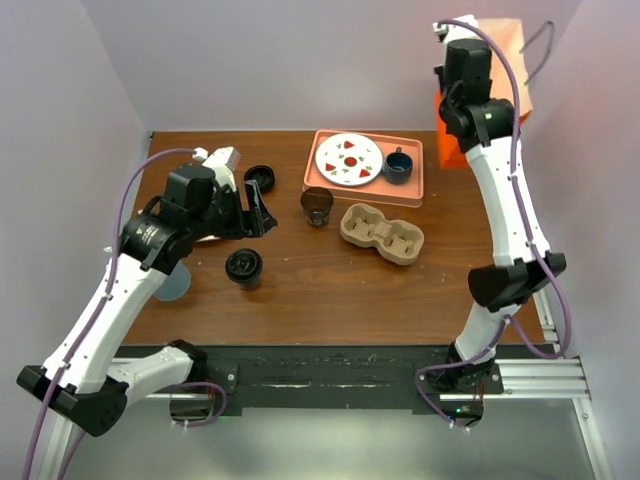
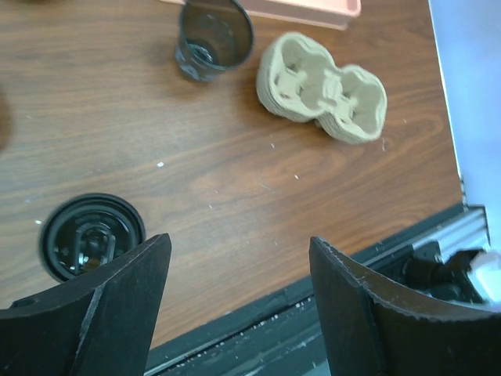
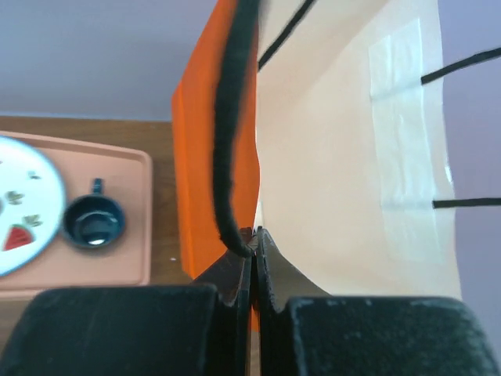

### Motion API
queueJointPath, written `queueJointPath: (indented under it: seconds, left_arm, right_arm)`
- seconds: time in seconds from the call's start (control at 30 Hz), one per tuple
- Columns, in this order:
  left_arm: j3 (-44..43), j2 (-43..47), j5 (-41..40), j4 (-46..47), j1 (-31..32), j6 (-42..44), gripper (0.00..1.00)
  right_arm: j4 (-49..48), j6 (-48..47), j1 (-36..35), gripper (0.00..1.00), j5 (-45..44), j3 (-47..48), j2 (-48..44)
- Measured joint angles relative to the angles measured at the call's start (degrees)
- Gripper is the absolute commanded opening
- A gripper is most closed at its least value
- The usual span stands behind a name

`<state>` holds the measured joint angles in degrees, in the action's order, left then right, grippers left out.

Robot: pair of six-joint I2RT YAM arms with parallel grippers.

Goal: Pack the takeout coffee

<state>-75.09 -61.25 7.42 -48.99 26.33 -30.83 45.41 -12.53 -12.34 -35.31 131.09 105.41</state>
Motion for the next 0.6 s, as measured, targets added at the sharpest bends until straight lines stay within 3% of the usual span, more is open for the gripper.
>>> queueJointPath:
  seconds: [0.13, 0.3, 0.43, 0.6]
  left_arm:
    - [-4.1, -1.1, -5.7, -2.4, 0.0, -0.3, 0.81]
    - [-12.5, -2.2, -16.9, -8.0, 0.0, -1.7, 0.91]
    - [-17.7, -2.2, -23.0, -12.0, 0.0, -2.0, 0.9]
    - [-26.8, -4.3, -24.4, -16.0, 0.0, -1.9, 0.85]
  right_arm:
    - [1.1, -4.0, -8.2, 0.0, 5.2, 0.0, -6.4]
    - [-0.6, -3.4, -16.3, 0.0, 16.6, -13.5, -24.3]
    - [-2.0, -1.8, -17.6, 0.0, 30.4, -26.9, -40.1]
    - [-0.2, 0.1, -17.7, 0.0, 44.2, -31.0, -47.4]
